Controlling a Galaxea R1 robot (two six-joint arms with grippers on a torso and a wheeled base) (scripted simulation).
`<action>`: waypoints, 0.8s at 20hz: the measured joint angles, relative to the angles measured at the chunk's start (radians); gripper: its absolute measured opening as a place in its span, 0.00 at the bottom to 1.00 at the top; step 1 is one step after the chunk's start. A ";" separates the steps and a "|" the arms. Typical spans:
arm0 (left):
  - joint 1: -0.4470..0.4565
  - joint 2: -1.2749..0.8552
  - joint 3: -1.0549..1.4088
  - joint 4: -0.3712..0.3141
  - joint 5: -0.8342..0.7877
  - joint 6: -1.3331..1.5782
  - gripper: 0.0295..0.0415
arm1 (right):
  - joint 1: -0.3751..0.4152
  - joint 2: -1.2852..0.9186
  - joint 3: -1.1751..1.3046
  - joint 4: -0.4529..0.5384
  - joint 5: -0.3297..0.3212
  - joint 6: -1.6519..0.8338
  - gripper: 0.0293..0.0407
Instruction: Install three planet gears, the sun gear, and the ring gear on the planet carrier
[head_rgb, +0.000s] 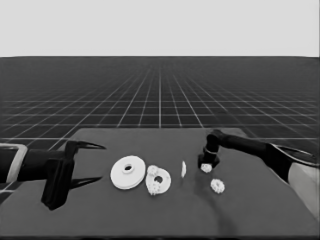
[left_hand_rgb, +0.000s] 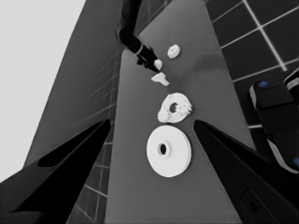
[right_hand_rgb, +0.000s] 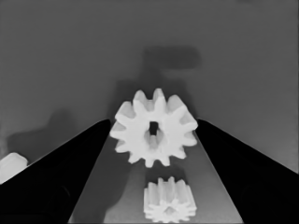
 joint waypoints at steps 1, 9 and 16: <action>0.000 0.000 0.000 0.000 0.000 0.000 0.75 | 0.000 0.001 -0.001 0.000 0.000 -0.001 0.81; 0.000 0.000 0.000 0.000 0.000 0.000 0.75 | 0.000 0.001 -0.004 -0.001 0.001 -0.002 0.17; 0.000 0.000 0.000 0.000 0.000 0.000 0.75 | 0.151 -0.072 0.160 0.084 -0.125 0.069 0.17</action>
